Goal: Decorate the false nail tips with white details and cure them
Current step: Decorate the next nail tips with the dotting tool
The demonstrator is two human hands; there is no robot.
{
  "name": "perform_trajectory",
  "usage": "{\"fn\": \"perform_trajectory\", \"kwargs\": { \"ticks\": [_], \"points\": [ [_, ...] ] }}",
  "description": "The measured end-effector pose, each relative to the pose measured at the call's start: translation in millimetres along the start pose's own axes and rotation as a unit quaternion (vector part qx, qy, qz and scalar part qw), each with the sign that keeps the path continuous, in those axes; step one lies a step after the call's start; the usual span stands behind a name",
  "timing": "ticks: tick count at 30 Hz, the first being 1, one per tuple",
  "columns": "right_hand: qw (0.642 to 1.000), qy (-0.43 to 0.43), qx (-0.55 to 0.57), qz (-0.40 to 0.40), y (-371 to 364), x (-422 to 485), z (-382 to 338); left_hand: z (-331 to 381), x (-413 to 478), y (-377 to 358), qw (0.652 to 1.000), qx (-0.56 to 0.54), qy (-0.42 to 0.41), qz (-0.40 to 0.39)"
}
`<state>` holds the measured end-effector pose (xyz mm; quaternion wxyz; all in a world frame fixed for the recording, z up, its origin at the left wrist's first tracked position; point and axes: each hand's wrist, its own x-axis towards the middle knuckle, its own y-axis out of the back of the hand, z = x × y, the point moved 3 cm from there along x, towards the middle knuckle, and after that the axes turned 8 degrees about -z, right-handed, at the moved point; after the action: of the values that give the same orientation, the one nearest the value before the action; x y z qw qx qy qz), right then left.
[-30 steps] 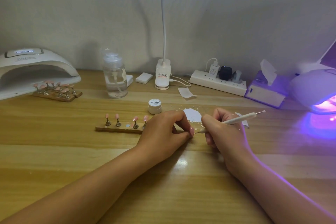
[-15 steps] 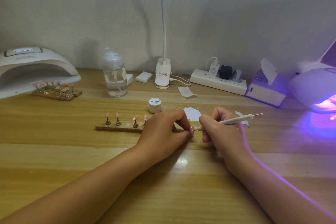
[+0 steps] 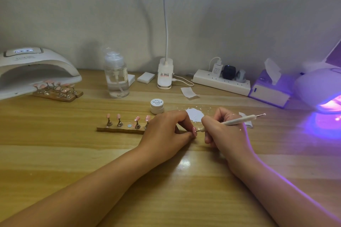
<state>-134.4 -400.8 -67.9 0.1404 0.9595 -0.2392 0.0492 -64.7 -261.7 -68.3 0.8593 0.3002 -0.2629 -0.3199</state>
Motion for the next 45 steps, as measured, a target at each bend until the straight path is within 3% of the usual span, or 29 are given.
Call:
{"fn": "perform_trajectory", "kwargs": {
  "ticks": [41, 45],
  "points": [
    [1.0, -0.004, -0.005, 0.012, 2.8, -0.7, 1.5, 0.4, -0.6, 0.3, 1.0, 0.004, -0.001, 0.002],
    [0.992, 0.007, 0.109, 0.066, 9.2, -1.8, -1.0, -0.6, -0.9, -0.2, 1.0, -0.01, 0.006, -0.002]
  ]
}}
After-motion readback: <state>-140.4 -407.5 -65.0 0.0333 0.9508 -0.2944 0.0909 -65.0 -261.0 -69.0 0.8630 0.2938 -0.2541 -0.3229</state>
